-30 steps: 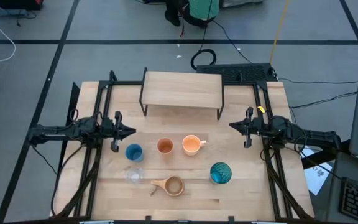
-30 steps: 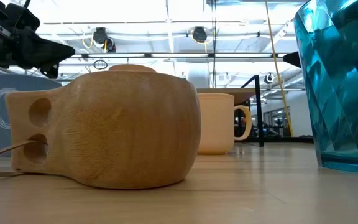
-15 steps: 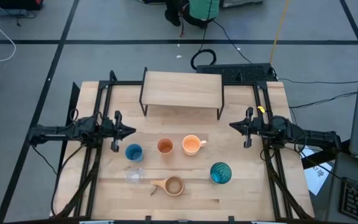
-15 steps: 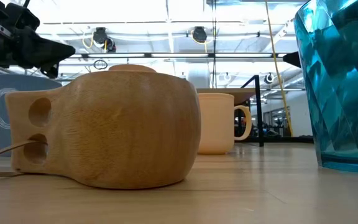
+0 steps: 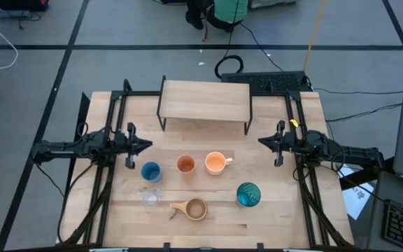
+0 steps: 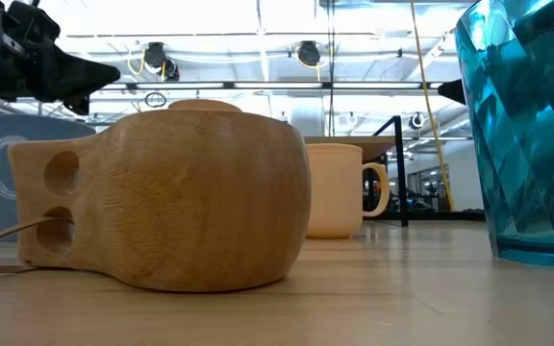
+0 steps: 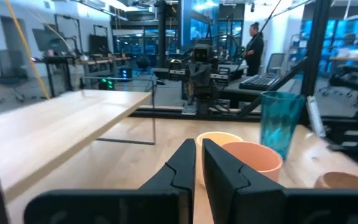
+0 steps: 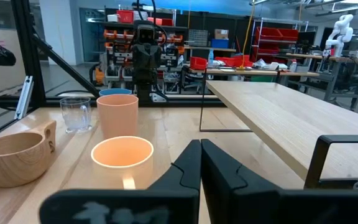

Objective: Stack small to large cups/mugs on shelf
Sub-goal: Put the blue cup on the shelf

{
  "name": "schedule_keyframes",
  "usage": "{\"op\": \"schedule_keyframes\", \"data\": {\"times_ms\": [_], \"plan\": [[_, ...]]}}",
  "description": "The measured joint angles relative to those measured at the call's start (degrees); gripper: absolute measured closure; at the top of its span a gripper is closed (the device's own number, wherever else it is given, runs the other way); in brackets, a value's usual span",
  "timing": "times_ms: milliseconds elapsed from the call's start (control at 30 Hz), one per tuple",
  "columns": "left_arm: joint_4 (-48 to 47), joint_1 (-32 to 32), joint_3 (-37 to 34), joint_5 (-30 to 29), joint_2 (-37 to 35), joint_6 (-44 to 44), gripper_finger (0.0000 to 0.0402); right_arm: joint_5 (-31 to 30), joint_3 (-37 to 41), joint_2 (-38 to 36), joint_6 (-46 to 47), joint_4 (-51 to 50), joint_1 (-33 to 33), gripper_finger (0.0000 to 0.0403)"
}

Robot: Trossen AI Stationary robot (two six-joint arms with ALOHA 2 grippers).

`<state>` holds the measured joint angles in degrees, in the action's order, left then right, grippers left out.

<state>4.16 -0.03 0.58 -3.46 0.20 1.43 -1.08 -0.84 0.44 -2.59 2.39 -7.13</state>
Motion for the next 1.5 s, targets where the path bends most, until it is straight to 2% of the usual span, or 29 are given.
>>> {"op": "schedule_keyframes", "data": {"times_ms": [200, 367, 867, 1233, 1367, 1500], "plan": [[-0.2, 0.0, 2.0, 0.0, 1.0, 4.3, 0.0397, 0.0, 0.0, 0.0, 0.0, 0.0, 0.0, 0.0403], [-3.2, 0.0, 9.3, 0.8, 5.2, 3.6, 0.0400, -0.2, 0.0, 0.0, 0.0, 0.0, 0.0, 0.0403], [-32.2, -0.1, 50.8, 1.9, 30.1, -3.2, 0.0401, -0.3, 0.0, 0.0, 2.4, 0.0, 0.0, 0.0403], [-56.6, -0.1, 79.9, 1.9, 45.2, -6.7, 0.0401, -0.3, 0.0, 0.0, 2.4, 0.0, 0.0, 0.0403], [-64.6, -0.1, 88.3, 1.8, 50.3, -6.9, 0.0401, -0.3, 0.0, 0.0, 2.9, 0.0, 0.0, 0.0403], [-66.4, -0.1, 91.7, -1.5, 53.3, -6.9, 0.0401, -0.4, 0.0, 0.0, 7.4, 0.0, 0.0, 0.0403]]}}
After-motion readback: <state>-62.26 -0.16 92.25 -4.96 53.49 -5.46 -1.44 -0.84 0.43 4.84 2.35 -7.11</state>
